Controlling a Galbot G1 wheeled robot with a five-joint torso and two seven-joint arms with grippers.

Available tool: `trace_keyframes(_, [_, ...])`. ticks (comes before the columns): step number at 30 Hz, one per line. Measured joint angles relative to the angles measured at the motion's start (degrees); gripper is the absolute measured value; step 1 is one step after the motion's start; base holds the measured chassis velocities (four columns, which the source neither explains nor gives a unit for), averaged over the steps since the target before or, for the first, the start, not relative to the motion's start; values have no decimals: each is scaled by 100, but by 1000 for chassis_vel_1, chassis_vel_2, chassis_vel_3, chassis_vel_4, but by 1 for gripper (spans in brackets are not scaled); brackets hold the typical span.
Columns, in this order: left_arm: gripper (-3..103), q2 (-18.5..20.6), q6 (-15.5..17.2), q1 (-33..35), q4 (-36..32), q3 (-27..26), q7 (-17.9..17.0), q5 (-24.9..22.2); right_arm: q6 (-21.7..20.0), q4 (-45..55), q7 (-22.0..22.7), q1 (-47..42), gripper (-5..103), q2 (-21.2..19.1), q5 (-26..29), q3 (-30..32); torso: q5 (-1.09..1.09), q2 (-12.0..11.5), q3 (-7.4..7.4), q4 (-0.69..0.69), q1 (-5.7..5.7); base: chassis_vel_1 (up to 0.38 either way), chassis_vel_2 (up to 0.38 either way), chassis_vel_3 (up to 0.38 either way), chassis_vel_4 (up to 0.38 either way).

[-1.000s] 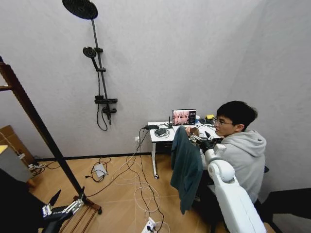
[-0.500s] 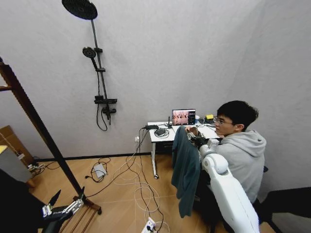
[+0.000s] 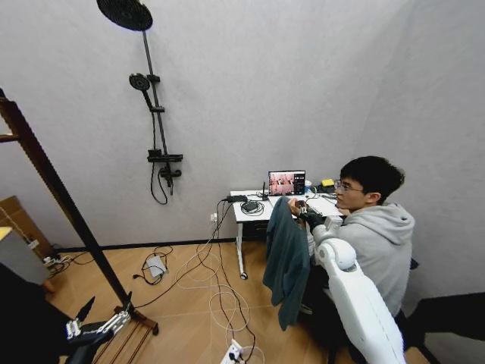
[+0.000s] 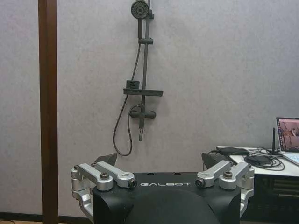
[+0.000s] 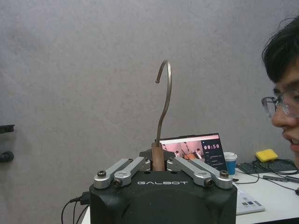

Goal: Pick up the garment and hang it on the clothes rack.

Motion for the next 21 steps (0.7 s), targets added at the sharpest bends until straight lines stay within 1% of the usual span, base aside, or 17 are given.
trace_keyframes(7, [100, 0, 0, 0, 0, 0, 0, 0, 71, 346, -106, -213, 10, -10, 10, -7, 0, 0, 0, -1, 0, 0, 0, 0, 0])
trace_keyframes(10, [100, 0, 0, 0, 0, 0, 1, 0, 64, 845, -210, -463, 10, 5, 60, -132, 0, 0, 0, -3, 0, 0, 0, 0, 0])
trace_keyframes(11, [100, 0, 0, 0, 0, 0, 1, 0, 64, 845, -210, -463, 10, 5, 60, -132, 0, 0, 0, -3, 0, 0, 0, 0, 0])
trace_keyframes(13, [100, 0, 0, 0, 0, 0, 1, 0, 45, 1204, -233, -623, 10, 14, 118, -370, 0, 0, 0, 0, 0, 0, 0, 0, 0])
trace_keyframes(14, [100, 0, 0, 0, 0, 0, 1, 0, 45, 1204, -233, -623, 10, 14, 118, -370, 0, 0, 0, 0, 0, 0, 0, 0, 0])
trace_keyframes(16, [100, 0, 0, 0, 0, 0, 0, 0, -2, 1497, -251, -703, 10, -34, 185, -642, -1, 0, 0, -2, -1, 54, 49, 53, 40])
trace_keyframes(17, [100, 0, 0, 0, 0, 0, 0, 0, -42, 1652, -251, -717, 10, -80, 271, -829, -2, 0, 0, 0, 0, 54, 47, 64, 51])
trace_keyframes(18, [100, 0, 0, 0, 0, 0, 0, 0, -42, 1652, -251, -717, 10, -80, 271, -829, -2, 0, 0, 0, 0, 54, 47, 64, 51])
trace_keyframes(20, [100, 0, 0, 0, 0, 0, -1, 0, -119, 1889, -209, -691, 10, -218, 510, -1239, -2, 0, 0, 0, 0, 73, 63, 74, 62])
trace_keyframes(21, [100, 0, 0, 0, 0, 0, -1, 0, -119, 1889, -209, -691, 10, -218, 510, -1239, -2, 0, 0, 0, 0, 75, 79, 84, 62])
